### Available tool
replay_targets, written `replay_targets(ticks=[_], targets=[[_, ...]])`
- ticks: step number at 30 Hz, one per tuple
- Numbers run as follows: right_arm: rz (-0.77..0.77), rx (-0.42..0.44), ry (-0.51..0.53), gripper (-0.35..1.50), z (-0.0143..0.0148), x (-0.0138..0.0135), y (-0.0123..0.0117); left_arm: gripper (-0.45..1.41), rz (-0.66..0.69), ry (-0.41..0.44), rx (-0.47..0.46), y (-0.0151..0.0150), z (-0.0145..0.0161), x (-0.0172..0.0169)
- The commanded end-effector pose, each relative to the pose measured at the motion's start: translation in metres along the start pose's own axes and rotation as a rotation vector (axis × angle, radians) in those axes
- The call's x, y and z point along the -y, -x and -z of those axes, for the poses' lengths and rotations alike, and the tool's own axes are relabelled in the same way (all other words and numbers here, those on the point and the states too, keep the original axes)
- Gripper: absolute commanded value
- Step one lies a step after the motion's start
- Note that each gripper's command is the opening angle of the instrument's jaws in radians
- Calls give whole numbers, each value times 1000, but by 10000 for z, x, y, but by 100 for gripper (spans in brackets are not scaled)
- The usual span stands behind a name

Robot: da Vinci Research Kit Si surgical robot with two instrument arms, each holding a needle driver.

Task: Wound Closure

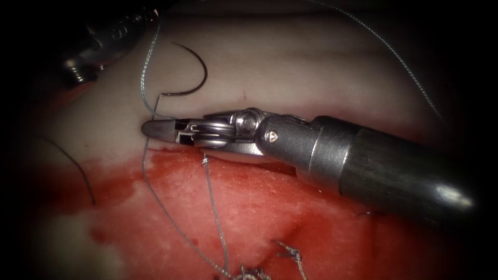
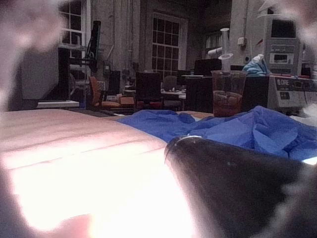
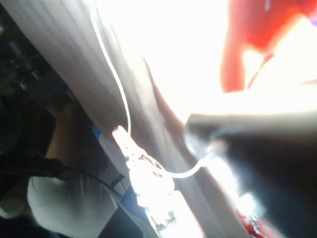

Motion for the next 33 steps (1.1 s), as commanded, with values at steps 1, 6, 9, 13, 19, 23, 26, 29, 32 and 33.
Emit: replay_targets(ticks=[1, 6, 9, 13, 19, 23, 26, 29, 32, 33], targets=[[-4, 10, 17, -35, -5, -12, 11, -45, 0, -4, -7, -12, -4, 12], [-46, 90, 119, -35, 0, -7, 24, -45, 74, 25, 52, -4, 6, 5], [-58, 118, 146, -35, 5, -8, 31, -45, 122, 45, 95, 2, 13, -1], [-66, 152, 152, -35, 10, -8, 34, -45, 141, 72, 142, 6, 26, -12], [-75, 190, 144, -35, 21, -6, 43, -45, 200, 136, 161, 5, 53, -16], [-79, 230, 157, -35, 28, 0, 51, -45, 279, 274, 189, 1, 72, -24], [-91, 261, 188, -35, 34, 1, 56, -45, 295, 355, 224, 0, 84, -35], [-89, 293, 200, -35, 34, 0, 58, -45, 306, 417, 220, 2, 87, -44], [-88, 310, 205, -35, 29, -1, 59, -45, 319, 512, 233, 1, 91, -60], [-86, 308, 224, -35, 26, -2, 58, -45, 315, 538, 233, -1, 92, -64]])
